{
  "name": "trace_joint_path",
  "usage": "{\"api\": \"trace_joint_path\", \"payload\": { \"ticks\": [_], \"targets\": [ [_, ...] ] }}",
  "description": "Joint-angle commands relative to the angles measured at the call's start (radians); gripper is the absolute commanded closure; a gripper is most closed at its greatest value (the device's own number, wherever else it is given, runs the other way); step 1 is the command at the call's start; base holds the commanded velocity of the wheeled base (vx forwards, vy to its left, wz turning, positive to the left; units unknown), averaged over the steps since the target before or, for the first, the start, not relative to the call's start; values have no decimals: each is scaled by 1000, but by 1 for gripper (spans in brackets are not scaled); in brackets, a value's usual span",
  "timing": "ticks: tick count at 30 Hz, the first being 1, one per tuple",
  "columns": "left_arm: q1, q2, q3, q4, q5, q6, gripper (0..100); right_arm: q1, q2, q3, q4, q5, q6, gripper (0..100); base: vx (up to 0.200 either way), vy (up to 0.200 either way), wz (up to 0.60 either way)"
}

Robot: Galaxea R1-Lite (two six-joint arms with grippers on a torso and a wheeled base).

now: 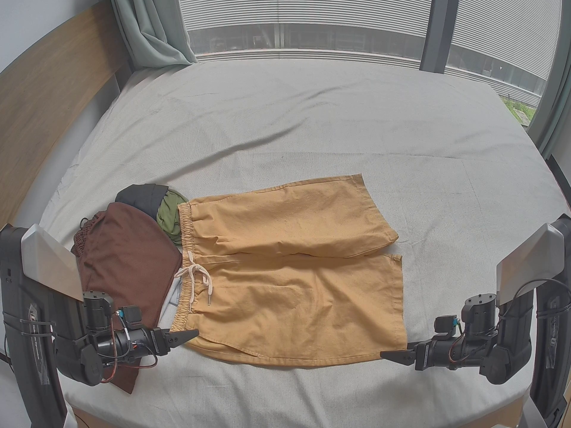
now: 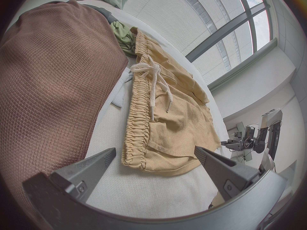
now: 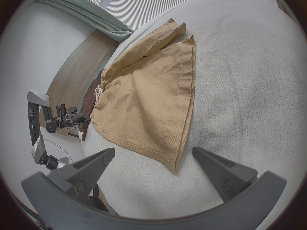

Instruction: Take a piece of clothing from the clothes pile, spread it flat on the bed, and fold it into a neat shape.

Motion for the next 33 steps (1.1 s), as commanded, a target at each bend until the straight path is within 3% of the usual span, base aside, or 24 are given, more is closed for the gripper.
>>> {"api": "trace_joint_path", "payload": {
  "ticks": [1,5,6,32,33],
  "targets": [
    [-2,20,-9,0,0,0,0,1,1,-5,0,0,0,0,0,0,0],
    [-5,47,-15,-1,4,8,0,-1,1,-13,0,0,2,0,0,0,0],
    [-5,60,-26,-1,7,9,100,-1,1,-19,0,0,3,0,0,0,0],
    [2,70,-56,-1,6,9,100,8,12,-30,-2,35,5,0,0,0,0],
    [2,70,-56,-1,6,11,100,7,12,-30,-2,35,5,100,0,0,0]
  ]
}}
